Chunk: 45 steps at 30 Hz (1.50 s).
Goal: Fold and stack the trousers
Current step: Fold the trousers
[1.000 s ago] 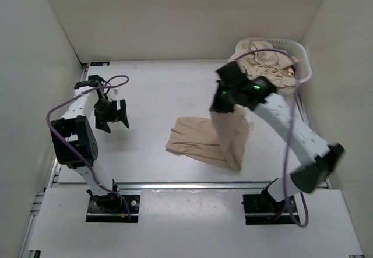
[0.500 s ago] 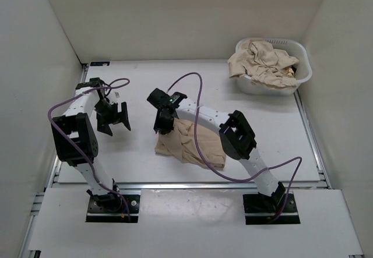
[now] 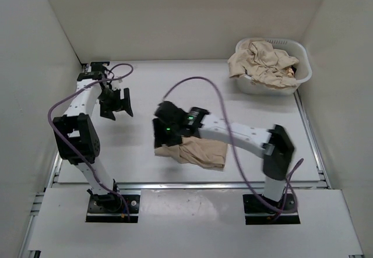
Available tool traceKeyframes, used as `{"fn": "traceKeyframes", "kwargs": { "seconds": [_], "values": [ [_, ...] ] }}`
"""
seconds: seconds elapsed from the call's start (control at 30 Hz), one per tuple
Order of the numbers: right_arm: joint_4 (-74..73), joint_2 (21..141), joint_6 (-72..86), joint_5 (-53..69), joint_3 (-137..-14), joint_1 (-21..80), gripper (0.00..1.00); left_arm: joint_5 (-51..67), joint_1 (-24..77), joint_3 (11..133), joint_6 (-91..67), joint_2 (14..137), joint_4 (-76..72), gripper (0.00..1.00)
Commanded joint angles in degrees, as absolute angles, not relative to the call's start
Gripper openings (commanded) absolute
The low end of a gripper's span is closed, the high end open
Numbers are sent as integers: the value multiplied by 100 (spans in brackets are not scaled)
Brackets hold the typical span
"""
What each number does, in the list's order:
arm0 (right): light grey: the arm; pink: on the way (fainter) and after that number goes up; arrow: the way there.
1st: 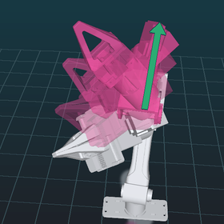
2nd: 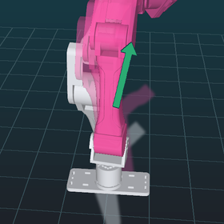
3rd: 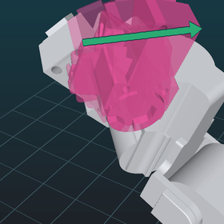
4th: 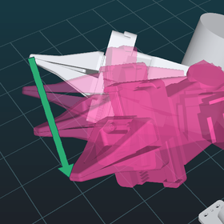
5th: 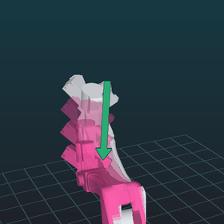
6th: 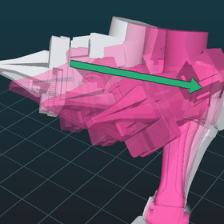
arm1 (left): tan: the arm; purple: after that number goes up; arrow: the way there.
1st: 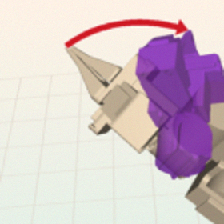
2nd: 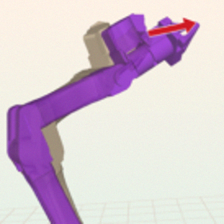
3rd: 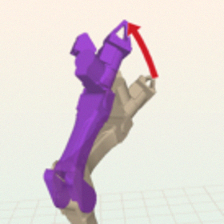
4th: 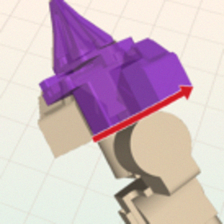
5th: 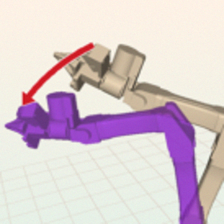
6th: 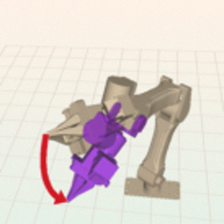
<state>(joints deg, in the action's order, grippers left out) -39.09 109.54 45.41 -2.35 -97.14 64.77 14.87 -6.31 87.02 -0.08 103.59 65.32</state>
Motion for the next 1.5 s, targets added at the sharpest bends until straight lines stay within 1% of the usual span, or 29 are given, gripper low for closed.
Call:
{"fn": "traceKeyframes", "kwargs": {
  "seconds": [0.0, 0.03, 0.07, 0.1, 0.13, 0.17, 0.2, 0.23, 0.27, 0.33, 0.47, 0.5, 0.53, 0.63, 0.83, 0.87, 0.9, 1.0, 1.03, 1.07, 1.1, 1.13, 1.17, 1.3, 1.37, 1.47],
  "values": [
    [-3936, 9076, 5543, -1123, -8143, 5679, 62, 1925, 156, 8912, 0, 9441, 6548, 92],
    [-4233, 8818, 5824, -1551, -7399, 5530, 62, 1977, 358, 8790, 0, 9326, 6548, 83],
    [-4358, 8581, 6306, -1721, -7052, 5198, 62, 1978, 761, 8685, 0, 9160, 6409, 73],
    [-4420, 8160, 6441, -1792, -6736, 5029, 62, 1978, 982, 8570, 0, 9106, 6338, 64],
    [-4238, 7982, 6442, -1793, -6454, 4862, 62, 1917, 1202, 8334, 0, 9105, 6259, 59],
    [-4123, 7841, 6495, -1793, -6025, 4547, 62, 1864, 1439, 8236, 0, 9105, 6180, 59],
    [-4018, 7701, 6426, -1741, -5890, 4379, 62, 1733, 1859, 8157, 0, 9105, 6022, 61],
    [-3756, 7699, 6286, -1653, -5793, 4038, 62, 1644, 2046, 8052, 0, 9184, 5934, 65],
    [-3675, 7699, 6154, -1591, -5740, 3895, 62, 1557, 2222, 8051, 0, 9237, 5846, 80],
    [-3613, 7865, 5767, -1591, -5818, 3501, 63, 1320, 2662, 7937, 0, 9325, 5565, 84],
    [-3543, 8488, 5467, -1381, -5941, 2919, 64, 766, 3154, 7638, 0, 9544, 4951, 84],
    [-3446, 8586, 5415, -1302, -5941, 2857, 64, 712, 3207, 7638, 0, 9606, 4879, 82],
    [-3324, 8674, 5344, -1205, -5863, 2787, 64, 599, 3260, 7559, 0, 9754, 4808, 77],
    [-3041, 9026, 5344, -1063, -5757, 2725, 64, 230, 3383, 7559, 0, 10045, 4554, 74],
    [-2786, 9421, 5633, -1011, -5625, 2725, 64, 263, 3384, 7734, 0, 10318, 4369, 74],
    [-2786, 9422, 5634, -1011, -5564, 2725, 64, 342, 3384, 7734, 0, 10318, 4368, 72],
    [-2717, 9422, 5695, -1011, -5563, 2672, 64, 421, 3384, 7734, 0, 10371, 4368, 62],
    [-2646, 9474, 5835, -1011, -5362, 2672, 57, 545, 3498, 7655, 0, 10371, 4368, 23],
    [-2646, 9527, 5836, -1011, -5361, 2620, 49, 545, 3498, 7577, 0, 10293, 4368, 14],
    [-2646, 9527, 5888, -1011, -5361, 2619, 41, 493, 3498, 7524, 0, 10118, 4429, 14],
    [-2706, 9597, 5941, -1063, -5361, 2619, 31, 492, 3498, 7376, 0, 9986, 4430, 14],
    [-2803, 9676, 5941, -1063, -5361, 2619, 17, 431, 3498, 7278, 0, 9854, 4430, 14],
    [-2804, 9677, 6011, -1116, -5414, 2619, 13, 431, 3498, 7199, 0, 9592, 4482, 14],
    [-2865, 9817, 6012, -1169, -5414, 2567, 3, 299, 3498, 6777, 0, 9011, 4684, 14],
    [-2865, 9817, 6012, -1169, -5467, 2566, 1, 368, 3498, 6514, 0, 8781, 4859, 14],
    [-2927, 9966, 5925, -1230, -5650, 2514, 0, 571, 3498, 5961, 0, 8281, 4991, 14]
  ]
}}
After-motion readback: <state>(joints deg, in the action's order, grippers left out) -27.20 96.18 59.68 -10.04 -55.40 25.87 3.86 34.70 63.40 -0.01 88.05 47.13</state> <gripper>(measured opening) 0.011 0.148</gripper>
